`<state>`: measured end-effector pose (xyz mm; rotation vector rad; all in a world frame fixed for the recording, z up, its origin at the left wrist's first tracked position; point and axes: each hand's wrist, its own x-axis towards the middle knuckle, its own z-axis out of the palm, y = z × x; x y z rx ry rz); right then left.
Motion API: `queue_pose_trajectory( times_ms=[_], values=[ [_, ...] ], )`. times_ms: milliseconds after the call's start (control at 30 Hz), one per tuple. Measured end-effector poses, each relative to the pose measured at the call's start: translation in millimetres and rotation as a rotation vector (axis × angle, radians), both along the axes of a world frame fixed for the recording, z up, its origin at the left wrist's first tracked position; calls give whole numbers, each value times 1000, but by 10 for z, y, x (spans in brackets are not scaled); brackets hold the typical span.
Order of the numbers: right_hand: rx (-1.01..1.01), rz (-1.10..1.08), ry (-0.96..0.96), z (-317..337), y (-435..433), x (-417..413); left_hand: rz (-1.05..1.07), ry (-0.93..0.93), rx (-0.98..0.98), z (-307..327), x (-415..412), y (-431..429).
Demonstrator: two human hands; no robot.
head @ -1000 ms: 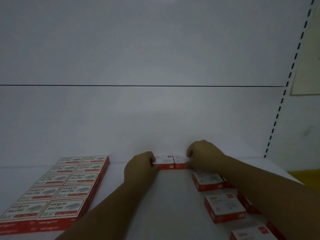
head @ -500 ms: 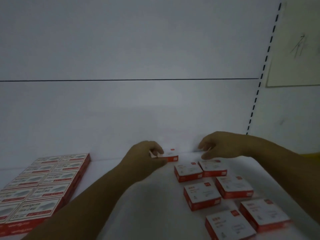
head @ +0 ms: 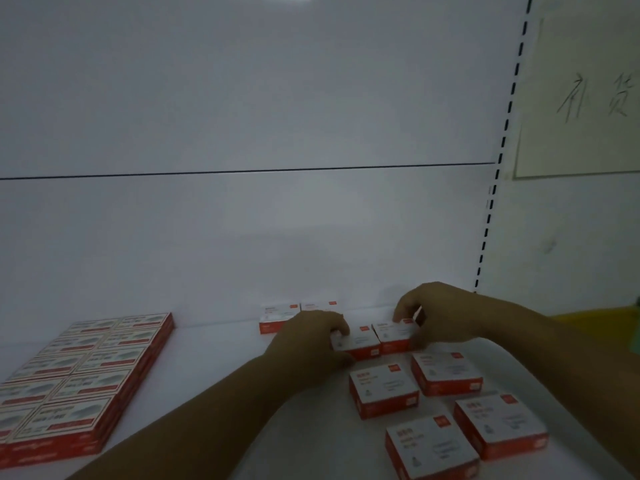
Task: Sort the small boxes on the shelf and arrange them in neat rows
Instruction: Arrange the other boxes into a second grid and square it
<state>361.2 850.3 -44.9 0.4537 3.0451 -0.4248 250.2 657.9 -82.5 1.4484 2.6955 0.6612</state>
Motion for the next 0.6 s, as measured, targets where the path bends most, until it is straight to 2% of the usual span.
queue_pose_trajectory(
  times_ms=[133,267,467,600],
  values=[
    [43,88,28,-42,-206,-112,84,89,-59,40,-148,-413],
    [100,140,87,-112,-490,-328,140,118,5,1,-272,-750],
    [214,189,187,-173,-679,-533,198,115,65,-94,-414,-806],
    [227,186,185,-207,-686,-557,221,158,15,-158,-483,-730]
  ],
)
